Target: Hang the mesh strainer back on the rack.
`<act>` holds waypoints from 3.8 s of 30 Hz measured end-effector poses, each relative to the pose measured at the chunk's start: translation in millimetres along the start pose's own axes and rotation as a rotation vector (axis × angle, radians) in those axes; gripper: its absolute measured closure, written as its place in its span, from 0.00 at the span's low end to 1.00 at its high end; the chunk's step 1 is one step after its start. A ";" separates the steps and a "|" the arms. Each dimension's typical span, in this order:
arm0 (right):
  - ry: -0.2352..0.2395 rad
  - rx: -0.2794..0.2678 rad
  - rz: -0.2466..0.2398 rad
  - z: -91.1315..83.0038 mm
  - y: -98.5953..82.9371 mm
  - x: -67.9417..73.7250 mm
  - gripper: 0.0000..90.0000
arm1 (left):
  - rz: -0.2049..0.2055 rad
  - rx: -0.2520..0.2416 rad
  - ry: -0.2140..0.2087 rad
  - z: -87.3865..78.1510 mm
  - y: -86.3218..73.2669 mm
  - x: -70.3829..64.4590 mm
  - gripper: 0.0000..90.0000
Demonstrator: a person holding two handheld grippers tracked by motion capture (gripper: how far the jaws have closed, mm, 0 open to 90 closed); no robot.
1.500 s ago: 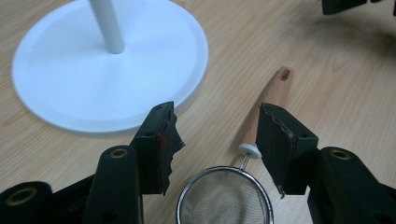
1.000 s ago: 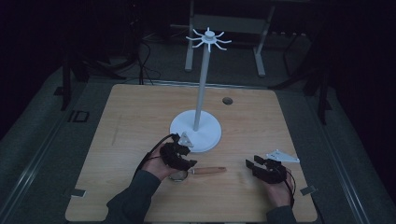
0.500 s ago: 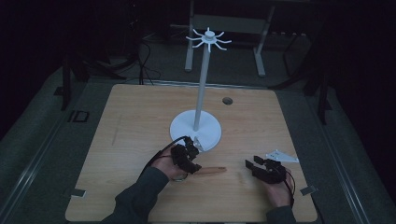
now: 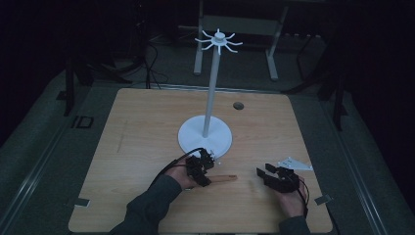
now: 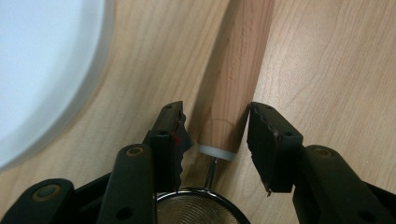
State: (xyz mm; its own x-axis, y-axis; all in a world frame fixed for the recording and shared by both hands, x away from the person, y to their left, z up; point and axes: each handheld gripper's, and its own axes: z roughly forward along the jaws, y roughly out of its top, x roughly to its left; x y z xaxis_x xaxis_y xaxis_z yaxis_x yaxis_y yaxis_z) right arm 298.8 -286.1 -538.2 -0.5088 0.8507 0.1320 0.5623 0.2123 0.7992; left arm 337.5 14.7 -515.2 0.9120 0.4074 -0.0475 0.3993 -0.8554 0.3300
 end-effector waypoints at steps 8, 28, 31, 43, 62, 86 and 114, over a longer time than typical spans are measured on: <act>0.001 0.001 0.000 0.6 -0.4 -0.3 0.57 | -0.005 0.047 -0.016 4.1 -0.7 0.6 0.72; 0.005 0.006 -0.002 2.2 -0.8 1.3 0.57 | -0.035 0.083 -0.015 5.6 1.6 2.2 0.76; 0.005 0.005 -0.002 2.1 -0.8 1.3 0.57 | -0.037 0.077 -0.012 5.7 2.2 0.2 0.77; 0.007 0.006 -0.001 2.6 -1.0 2.1 0.57 | -0.067 -0.035 0.029 -13.0 1.8 -0.1 0.77; 0.005 0.009 -0.004 3.8 -1.5 2.6 0.57 | -0.135 -0.182 0.090 -38.3 0.6 1.7 0.77; 0.005 0.012 -0.007 4.8 -2.0 2.2 0.56 | -0.196 -0.310 0.141 -59.4 -0.5 2.0 0.77; -0.002 0.011 0.002 4.9 -2.4 1.6 0.56 | -0.302 -0.526 0.230 -89.7 -7.6 3.4 0.77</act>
State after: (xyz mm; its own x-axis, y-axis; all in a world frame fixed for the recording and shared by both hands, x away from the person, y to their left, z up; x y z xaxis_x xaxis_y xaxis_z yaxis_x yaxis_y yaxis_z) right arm 299.8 -282.9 -542.8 -0.5064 0.8520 0.1324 0.5707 0.2161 0.7922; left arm 329.2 51.2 -433.3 0.7004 0.7132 -0.0269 0.4823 -0.4451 0.7545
